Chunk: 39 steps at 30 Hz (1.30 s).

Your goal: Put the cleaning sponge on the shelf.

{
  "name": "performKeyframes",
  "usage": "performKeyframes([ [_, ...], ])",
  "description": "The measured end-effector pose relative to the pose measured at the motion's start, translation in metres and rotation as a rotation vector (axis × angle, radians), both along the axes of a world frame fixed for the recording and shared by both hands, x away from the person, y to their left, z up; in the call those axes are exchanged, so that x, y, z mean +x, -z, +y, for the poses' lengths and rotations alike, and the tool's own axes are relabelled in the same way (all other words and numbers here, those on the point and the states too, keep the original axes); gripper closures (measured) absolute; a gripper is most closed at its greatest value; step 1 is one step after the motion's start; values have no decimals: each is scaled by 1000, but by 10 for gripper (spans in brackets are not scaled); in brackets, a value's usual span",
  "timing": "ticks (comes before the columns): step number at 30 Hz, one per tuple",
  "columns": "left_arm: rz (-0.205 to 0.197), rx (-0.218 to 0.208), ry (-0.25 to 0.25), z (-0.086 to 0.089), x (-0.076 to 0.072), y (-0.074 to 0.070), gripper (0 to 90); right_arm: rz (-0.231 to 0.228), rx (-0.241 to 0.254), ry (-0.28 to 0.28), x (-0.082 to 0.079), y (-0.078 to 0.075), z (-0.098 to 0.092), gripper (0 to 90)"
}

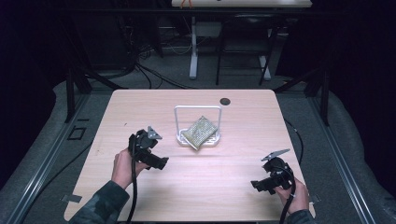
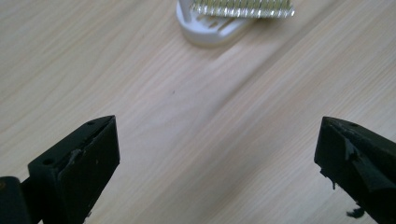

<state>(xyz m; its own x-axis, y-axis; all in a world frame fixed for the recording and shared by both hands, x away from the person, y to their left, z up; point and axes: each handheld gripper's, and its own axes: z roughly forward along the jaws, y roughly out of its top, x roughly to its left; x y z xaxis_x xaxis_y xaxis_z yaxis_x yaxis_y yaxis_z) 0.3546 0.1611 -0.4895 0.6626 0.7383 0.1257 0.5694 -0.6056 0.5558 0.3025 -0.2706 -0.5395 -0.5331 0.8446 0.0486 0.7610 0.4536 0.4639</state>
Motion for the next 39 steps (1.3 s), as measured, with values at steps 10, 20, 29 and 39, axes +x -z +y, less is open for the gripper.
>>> performKeyframes([
  [10, 76, 64, -38, 32, -18, 36, 0, 6, -2, 1, 0, 0, 2, 52],
  [20, 82, 65, -16, 38, -25, 49, 0, -5, 11, -1, 0, 0, 1, 52],
  [29, 92, 76, -10, 35, -21, 52, 0, 1, 4, -1, 0, 0, 0, 52],
  [39, 109, 92, -30, 36, -16, 55, 0, -2, 15, 2, 1, 0, -1, 53],
])
